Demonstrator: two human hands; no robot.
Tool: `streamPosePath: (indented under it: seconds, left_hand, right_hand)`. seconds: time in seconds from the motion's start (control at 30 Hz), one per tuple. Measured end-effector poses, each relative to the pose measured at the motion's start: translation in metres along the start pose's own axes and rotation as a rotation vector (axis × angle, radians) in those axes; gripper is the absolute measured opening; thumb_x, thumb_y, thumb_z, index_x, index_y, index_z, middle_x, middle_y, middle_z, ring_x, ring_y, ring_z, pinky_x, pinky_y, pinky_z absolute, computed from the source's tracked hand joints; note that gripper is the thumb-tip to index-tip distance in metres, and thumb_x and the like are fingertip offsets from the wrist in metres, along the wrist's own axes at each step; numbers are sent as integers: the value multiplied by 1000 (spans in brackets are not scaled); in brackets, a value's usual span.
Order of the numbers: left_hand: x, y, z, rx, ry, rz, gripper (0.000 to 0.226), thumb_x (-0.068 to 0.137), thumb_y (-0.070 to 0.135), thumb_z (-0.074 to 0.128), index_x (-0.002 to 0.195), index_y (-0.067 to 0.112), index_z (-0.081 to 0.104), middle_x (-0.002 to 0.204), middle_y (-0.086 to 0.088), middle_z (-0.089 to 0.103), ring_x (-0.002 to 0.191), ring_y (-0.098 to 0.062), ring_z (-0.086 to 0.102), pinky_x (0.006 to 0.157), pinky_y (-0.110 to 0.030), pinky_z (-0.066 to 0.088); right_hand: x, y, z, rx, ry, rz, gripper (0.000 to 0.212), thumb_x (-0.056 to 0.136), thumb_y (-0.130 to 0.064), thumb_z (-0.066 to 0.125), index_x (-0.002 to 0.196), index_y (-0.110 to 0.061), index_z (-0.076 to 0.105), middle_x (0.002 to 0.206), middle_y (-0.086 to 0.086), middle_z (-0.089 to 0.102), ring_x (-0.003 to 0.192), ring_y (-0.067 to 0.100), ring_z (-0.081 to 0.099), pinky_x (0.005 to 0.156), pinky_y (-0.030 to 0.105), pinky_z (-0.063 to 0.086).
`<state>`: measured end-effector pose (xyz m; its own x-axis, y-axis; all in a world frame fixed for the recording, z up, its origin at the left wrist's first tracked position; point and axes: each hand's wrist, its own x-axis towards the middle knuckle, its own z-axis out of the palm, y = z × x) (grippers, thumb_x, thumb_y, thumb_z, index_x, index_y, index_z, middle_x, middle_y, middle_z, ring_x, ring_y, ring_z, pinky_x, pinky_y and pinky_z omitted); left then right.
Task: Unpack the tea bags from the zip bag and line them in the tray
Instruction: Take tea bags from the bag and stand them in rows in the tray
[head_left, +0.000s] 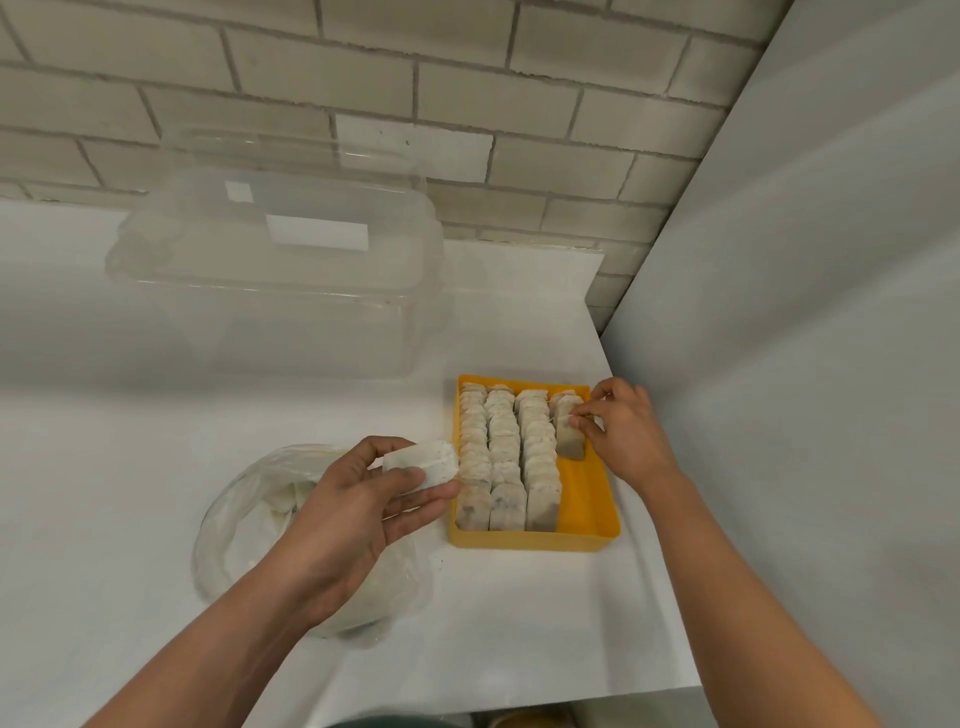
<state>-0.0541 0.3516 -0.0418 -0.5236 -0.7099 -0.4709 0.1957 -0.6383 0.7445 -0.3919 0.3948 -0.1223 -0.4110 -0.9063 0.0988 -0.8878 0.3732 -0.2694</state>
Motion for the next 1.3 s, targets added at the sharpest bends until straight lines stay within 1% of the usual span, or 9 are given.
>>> streamPosePath:
  seconds: [0.27, 0.5, 0.63, 0.73, 0.83, 0.93, 1.07, 1.2, 1.3]
  left_hand:
    - [-2, 0, 3, 34, -15, 50, 16, 99, -10, 55, 107, 3, 60, 70, 2, 73, 101, -34, 77, 87, -31, 63]
    - [0, 1, 3, 113, -23, 123, 14, 98, -2, 64, 111, 3, 63, 104, -16, 77, 100, -32, 77, 85, -31, 64]
    - [-1, -1, 5, 168, -23, 179, 18, 96, 2, 68, 113, 4, 64, 97, -12, 78, 94, -28, 78, 80, -29, 62]
    - [-2, -2, 5, 182, -40, 206, 19, 95, 6, 70, 113, 6, 65, 97, -12, 78, 88, -25, 77, 76, -28, 61]
    - [-3, -4, 4, 195, -53, 189, 21, 95, 8, 71, 114, 8, 65, 101, -12, 78, 89, -25, 76, 75, -29, 61]
    - [-4, -9, 3, 235, -61, 185, 17, 94, 7, 72, 109, 14, 70, 98, -3, 77, 93, -24, 77, 79, -33, 61]
    - [-3, -14, 3, 332, -48, 260, 14, 94, 5, 72, 107, 11, 72, 102, -11, 73, 89, -23, 76, 82, -35, 64]
    - [1, -19, 8, 414, -29, 320, 16, 94, 7, 74, 106, 17, 72, 101, -8, 75, 86, -23, 76, 83, -39, 64]
    - [7, -25, 10, 658, -34, 451, 28, 90, 16, 77, 110, 34, 68, 98, 10, 74, 87, -13, 73, 80, -30, 60]
  right_hand:
    - [-2, -5, 1, -33, 73, 15, 26, 98, -33, 66, 116, -19, 78, 130, 2, 56, 121, 25, 44, 93, 36, 48]
    - [-36, -74, -45, 503, 269, 25, 6, 93, -30, 74, 97, -29, 79, 104, -16, 66, 96, 7, 64, 82, 22, 53]
    - [-69, -131, -69, 895, 49, 38, 8, 93, -30, 74, 99, -32, 78, 99, -17, 75, 88, 6, 69, 80, 21, 55]
    - [-85, -151, -70, 1008, -121, 39, 9, 92, -26, 75, 99, -29, 79, 95, -13, 77, 84, 8, 69, 80, 22, 56]
    - [-90, -156, -69, 896, -72, -6, 6, 94, -22, 73, 93, -25, 78, 81, -10, 73, 76, 7, 65, 74, 22, 53]
    - [-90, -153, -77, 606, 23, -170, 8, 97, -25, 69, 99, -27, 77, 86, -14, 71, 83, 8, 65, 76, 28, 53]
    - [-93, -154, -93, 340, 101, -370, 15, 99, -27, 66, 106, -23, 78, 88, -12, 69, 83, 6, 61, 73, 23, 48]
    - [-92, -148, -101, 281, 92, -366, 13, 97, -27, 69, 105, -24, 78, 89, -12, 72, 82, 6, 63, 74, 26, 51]
    - [-85, -132, -101, 269, 184, -317, 11, 95, -24, 72, 103, -23, 79, 93, -13, 75, 82, 6, 66, 78, 23, 51]
